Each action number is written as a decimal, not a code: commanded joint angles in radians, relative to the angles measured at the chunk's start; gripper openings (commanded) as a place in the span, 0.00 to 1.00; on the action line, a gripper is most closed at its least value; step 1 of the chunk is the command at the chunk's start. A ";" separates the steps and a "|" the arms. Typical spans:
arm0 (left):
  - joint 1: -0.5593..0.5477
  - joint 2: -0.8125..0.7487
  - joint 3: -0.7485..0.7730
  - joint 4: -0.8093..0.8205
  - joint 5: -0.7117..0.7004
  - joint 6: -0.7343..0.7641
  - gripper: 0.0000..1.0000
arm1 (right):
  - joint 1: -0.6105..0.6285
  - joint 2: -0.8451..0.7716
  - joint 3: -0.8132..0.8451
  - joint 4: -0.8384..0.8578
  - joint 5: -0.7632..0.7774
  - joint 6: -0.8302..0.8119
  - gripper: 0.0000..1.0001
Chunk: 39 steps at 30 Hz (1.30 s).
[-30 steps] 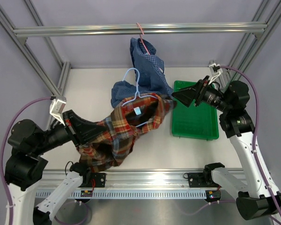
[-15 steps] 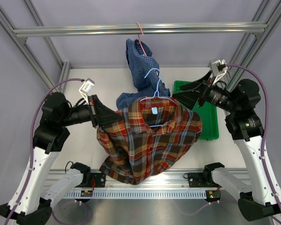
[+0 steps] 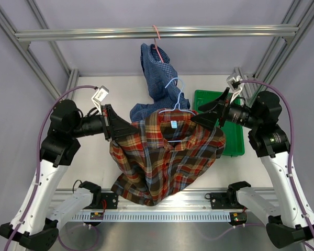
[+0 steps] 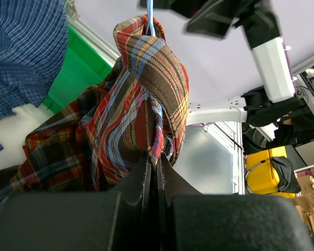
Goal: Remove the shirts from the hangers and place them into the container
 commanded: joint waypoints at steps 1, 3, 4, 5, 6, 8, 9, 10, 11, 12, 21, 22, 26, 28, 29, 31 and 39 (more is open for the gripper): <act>-0.002 -0.027 0.088 0.069 0.062 -0.016 0.00 | 0.008 -0.021 -0.027 -0.074 0.051 -0.088 0.86; -0.002 -0.025 0.111 0.045 0.062 -0.002 0.00 | 0.009 -0.034 -0.046 -0.071 0.031 -0.093 0.86; -0.002 -0.021 0.119 0.035 0.060 0.003 0.00 | 0.013 -0.041 -0.052 -0.057 0.027 -0.087 0.86; -0.002 -0.019 0.126 0.023 0.059 0.018 0.00 | 0.014 -0.047 -0.055 -0.051 0.024 -0.071 0.86; -0.002 -0.007 0.139 0.017 0.063 0.021 0.00 | 0.013 -0.056 -0.059 -0.051 0.024 -0.071 0.85; -0.002 -0.002 0.148 0.017 0.063 0.021 0.00 | 0.014 -0.067 -0.069 -0.068 0.053 -0.091 0.84; -0.002 -0.001 0.152 0.012 0.065 0.021 0.00 | 0.014 -0.079 -0.075 -0.076 0.066 -0.094 0.82; -0.002 -0.001 0.163 0.009 0.063 0.024 0.00 | 0.014 -0.084 -0.078 -0.073 0.082 -0.096 0.78; -0.001 -0.001 0.166 0.003 0.060 0.035 0.00 | 0.014 -0.087 -0.084 -0.068 0.080 -0.090 0.73; -0.002 0.001 0.169 -0.003 0.059 0.038 0.00 | 0.014 -0.090 -0.088 -0.057 0.065 -0.086 0.52; -0.002 0.045 0.214 -0.184 -0.150 0.175 0.41 | 0.022 -0.068 -0.073 -0.054 0.054 -0.056 0.00; -0.002 0.047 0.218 -0.190 -0.173 0.179 0.48 | 0.025 -0.061 -0.066 -0.065 0.057 -0.057 0.00; -0.004 0.059 0.290 -0.285 -0.353 0.259 0.71 | 0.048 -0.047 -0.035 -0.074 0.091 -0.065 0.00; -0.007 0.055 0.347 -0.339 -0.415 0.285 0.75 | 0.051 -0.051 -0.032 -0.065 0.093 -0.066 0.00; -0.007 0.053 0.362 -0.343 -0.456 0.285 0.78 | 0.054 -0.051 -0.029 -0.066 0.094 -0.070 0.00; -0.007 0.065 0.409 -0.348 -0.443 0.279 0.91 | 0.059 -0.042 -0.024 -0.066 0.094 -0.071 0.00; -0.299 0.303 0.646 -0.449 -0.835 0.276 0.71 | 0.209 0.022 0.054 -0.103 0.233 -0.108 0.00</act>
